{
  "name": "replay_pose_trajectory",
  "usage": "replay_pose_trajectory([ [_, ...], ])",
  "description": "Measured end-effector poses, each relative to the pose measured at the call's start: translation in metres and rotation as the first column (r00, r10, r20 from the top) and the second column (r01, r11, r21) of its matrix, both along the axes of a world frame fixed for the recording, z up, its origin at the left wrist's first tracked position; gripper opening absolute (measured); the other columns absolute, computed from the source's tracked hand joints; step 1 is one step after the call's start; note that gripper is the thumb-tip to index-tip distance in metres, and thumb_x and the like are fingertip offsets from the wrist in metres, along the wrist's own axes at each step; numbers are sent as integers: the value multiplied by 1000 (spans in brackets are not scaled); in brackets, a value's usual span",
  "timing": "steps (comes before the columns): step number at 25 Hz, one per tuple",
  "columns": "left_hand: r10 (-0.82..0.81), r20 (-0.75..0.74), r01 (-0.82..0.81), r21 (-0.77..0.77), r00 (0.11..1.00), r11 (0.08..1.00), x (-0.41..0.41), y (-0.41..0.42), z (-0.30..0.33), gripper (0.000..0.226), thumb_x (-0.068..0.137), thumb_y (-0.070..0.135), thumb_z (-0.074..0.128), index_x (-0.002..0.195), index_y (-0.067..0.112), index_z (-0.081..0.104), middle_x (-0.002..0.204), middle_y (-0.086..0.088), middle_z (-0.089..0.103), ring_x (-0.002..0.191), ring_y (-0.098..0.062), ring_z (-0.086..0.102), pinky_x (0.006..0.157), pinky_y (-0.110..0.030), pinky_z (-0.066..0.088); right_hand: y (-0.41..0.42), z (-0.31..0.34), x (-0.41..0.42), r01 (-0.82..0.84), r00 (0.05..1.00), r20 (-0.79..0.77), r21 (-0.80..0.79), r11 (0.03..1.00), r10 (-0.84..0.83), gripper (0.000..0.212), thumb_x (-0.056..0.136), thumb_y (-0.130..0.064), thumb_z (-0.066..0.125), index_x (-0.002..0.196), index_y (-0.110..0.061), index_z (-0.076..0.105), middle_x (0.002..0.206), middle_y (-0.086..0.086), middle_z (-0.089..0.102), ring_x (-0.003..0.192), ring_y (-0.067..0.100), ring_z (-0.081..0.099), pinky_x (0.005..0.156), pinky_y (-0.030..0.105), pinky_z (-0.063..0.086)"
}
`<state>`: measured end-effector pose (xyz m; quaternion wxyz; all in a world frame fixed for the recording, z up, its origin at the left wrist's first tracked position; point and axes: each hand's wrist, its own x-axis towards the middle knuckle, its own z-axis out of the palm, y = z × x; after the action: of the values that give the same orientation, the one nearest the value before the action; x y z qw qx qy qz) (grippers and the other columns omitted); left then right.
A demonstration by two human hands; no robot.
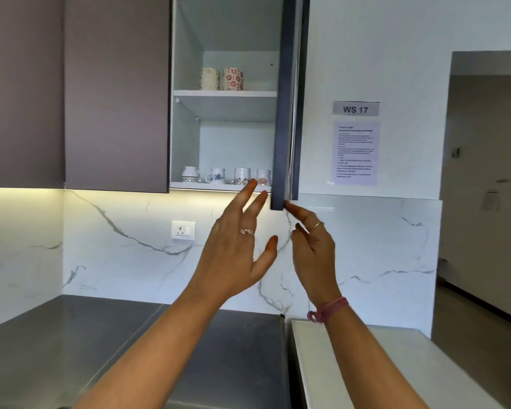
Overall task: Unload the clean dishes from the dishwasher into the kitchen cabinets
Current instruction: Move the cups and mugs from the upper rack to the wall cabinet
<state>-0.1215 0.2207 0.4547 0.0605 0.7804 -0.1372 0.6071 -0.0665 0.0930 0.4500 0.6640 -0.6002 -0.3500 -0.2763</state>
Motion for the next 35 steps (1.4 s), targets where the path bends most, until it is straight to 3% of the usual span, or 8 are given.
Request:
replay_pose_trajectory([
  [4, 219, 75, -231, 265, 973, 936, 13, 46, -2, 71, 87, 43, 45, 147, 12, 22, 156, -9, 19, 145, -23, 15, 114, -45, 20, 46, 7, 12, -16, 998, 52, -306, 952, 34, 45, 99, -3, 37, 128, -38, 42, 131, -24, 42, 124, -3, 36, 99, 4, 22],
  [8, 437, 63, -437, 276, 897, 856, 37, 113, -9, 69, 88, 46, 35, 146, 11, 23, 153, -10, 32, 144, -24, 21, 118, -48, 17, 108, 15, 45, 117, 990, 126, -417, 902, -70, 51, 99, -3, 36, 146, -23, 30, 152, -7, 32, 141, 11, 29, 101, 8, 15],
  [15, 503, 29, -494, 240, 864, 836, 75, 244, -6, 69, 89, 50, 28, 146, 10, 29, 151, -10, 36, 139, -28, 33, 116, -49, 22, 215, 22, 102, 233, 972, 130, -522, 821, -194, 53, 101, -19, 37, 150, -20, 18, 160, -4, 12, 148, 16, 10, 118, 37, 2],
  [20, 536, -82, -512, 209, 840, 833, 119, 307, 9, 69, 81, 49, 45, 132, 3, 54, 136, -13, 55, 126, -33, 52, 102, -52, 40, 272, 27, 142, 434, 897, 240, -634, 640, -371, 54, 102, -31, 34, 151, -18, 16, 160, -1, 6, 148, 18, 1, 117, 43, -5],
  [27, 551, -151, -532, 146, 821, 834, 190, 346, 7, 74, 74, 51, 54, 129, 2, 57, 136, -16, 54, 125, -39, 51, 102, -52, 30, 321, 10, 193, 733, 671, 555, -597, 326, -492, 72, 98, -29, 38, 151, -14, -7, 160, 7, -12, 148, 23, -7, 115, 44, -8],
  [29, 544, -176, -527, 137, 821, 839, 211, 358, 7, 75, 73, 51, 54, 130, 2, 56, 136, -17, 54, 125, -38, 50, 102, -56, 31, 335, 5, 215, 777, 619, 602, -563, 281, -504, 77, 93, -23, 48, 152, -10, -1, 159, 11, -7, 148, 26, -2, 112, 43, -8],
  [31, 552, -201, -534, 139, 809, 834, 233, 370, 8, 75, 73, 52, 53, 130, 2, 56, 136, -16, 54, 126, -37, 50, 101, -59, 33, 351, 2, 233, 816, 563, 635, -530, 233, -529, 84, 78, -16, 67, 149, -6, 23, 156, 17, 17, 144, 32, 22, 111, 45, 6],
  [35, 557, -241, -547, 115, 795, 829, 270, 389, 9, 75, 82, 58, 36, 131, 5, 56, 137, -14, 54, 125, -35, 51, 101, -59, 33, 373, -1, 267, 837, 539, 616, -471, 280, -575, 87, 48, -12, 86, 129, -4, 57, 135, 20, 54, 122, 36, 54, 101, 51, 31],
])
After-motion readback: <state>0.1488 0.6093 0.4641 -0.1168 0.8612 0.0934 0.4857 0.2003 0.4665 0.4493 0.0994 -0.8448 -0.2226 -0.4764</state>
